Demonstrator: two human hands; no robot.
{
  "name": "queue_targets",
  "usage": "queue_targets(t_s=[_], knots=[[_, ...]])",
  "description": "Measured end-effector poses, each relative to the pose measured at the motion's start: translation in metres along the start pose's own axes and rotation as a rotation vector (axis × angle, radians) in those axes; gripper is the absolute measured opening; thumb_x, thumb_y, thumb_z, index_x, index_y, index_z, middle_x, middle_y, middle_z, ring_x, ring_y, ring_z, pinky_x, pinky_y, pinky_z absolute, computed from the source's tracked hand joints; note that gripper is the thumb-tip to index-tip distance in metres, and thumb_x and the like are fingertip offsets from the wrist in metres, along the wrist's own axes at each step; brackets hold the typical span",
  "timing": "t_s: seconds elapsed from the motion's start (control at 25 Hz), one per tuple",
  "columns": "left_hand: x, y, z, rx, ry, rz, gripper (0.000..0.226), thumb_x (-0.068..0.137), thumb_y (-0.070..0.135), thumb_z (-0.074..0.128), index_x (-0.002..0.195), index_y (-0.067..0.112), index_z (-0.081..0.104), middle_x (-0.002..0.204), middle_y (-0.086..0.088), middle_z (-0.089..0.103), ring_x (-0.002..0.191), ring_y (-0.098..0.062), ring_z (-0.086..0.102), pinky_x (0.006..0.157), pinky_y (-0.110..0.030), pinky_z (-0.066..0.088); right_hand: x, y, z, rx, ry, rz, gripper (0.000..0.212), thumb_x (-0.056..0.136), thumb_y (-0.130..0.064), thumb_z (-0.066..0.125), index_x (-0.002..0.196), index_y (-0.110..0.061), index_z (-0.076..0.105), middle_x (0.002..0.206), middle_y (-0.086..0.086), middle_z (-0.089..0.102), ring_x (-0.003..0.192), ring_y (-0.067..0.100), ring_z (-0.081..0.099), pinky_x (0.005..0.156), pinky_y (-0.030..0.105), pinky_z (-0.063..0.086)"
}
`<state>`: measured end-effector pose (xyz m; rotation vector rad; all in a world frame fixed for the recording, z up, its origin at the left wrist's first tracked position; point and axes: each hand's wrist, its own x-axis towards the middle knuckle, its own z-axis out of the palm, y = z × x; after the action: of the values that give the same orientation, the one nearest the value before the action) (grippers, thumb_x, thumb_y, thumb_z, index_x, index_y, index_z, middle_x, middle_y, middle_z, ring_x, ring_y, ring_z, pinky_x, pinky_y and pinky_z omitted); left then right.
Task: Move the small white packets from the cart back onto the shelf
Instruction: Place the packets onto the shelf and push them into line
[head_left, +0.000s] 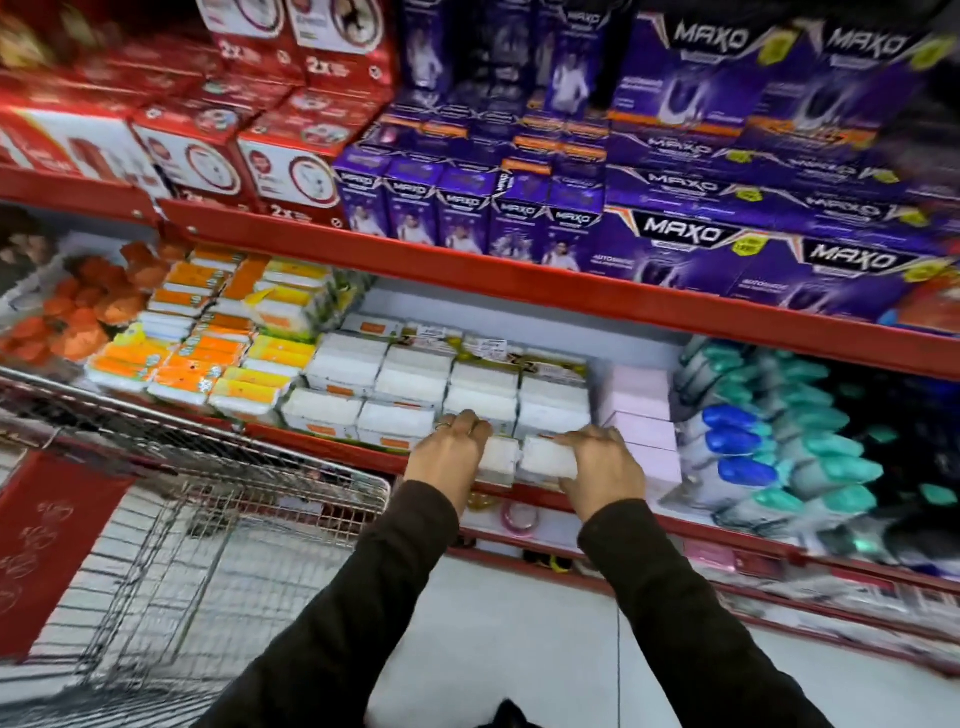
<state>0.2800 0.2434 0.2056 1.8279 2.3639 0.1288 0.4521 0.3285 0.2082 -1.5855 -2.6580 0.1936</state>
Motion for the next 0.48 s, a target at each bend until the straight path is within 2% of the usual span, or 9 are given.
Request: queue_targets(t_s=[0.12,0.28,0.48], knots=[[0.020,0.005,0.007,0.062,-0.024,-0.002,0.063,0.075,-0.006,0.068,0.132,0.016,0.051,0.132,-0.007,0.050,0.123,-0.027,0.052,0.091,-0.037,0.057,0.011,-0.001,0.012,-0.035,-0.051,-0.009,0.052,0.079,0.001,0.069,0.124,-0.024,0.064,0.119,0.003,0.064,0.121,0.027,0.056,0.088,0.036,0.058],[0.034,-0.002,0.020,0.087,-0.062,-0.041,0.055,0.083,-0.008,0.058,0.134,0.012,0.049,0.134,-0.009,0.050,0.120,-0.028,0.055,0.091,-0.037,0.057,0.019,-0.003,0.030,-0.044,-0.062,-0.021,0.045,0.081,0.005,0.066,0.120,-0.017,0.066,0.117,0.005,0.065,0.117,0.028,0.058,0.089,0.039,0.058],[0.041,-0.009,0.042,0.074,-0.088,-0.049,0.058,0.077,-0.005,0.070,0.129,0.013,0.052,0.131,-0.007,0.051,0.106,-0.026,0.065,0.080,-0.037,0.062,0.027,-0.003,0.037,-0.050,-0.089,-0.025,0.047,0.080,0.005,0.066,0.123,-0.017,0.065,0.118,0.006,0.066,0.120,0.028,0.054,0.093,0.040,0.056]])
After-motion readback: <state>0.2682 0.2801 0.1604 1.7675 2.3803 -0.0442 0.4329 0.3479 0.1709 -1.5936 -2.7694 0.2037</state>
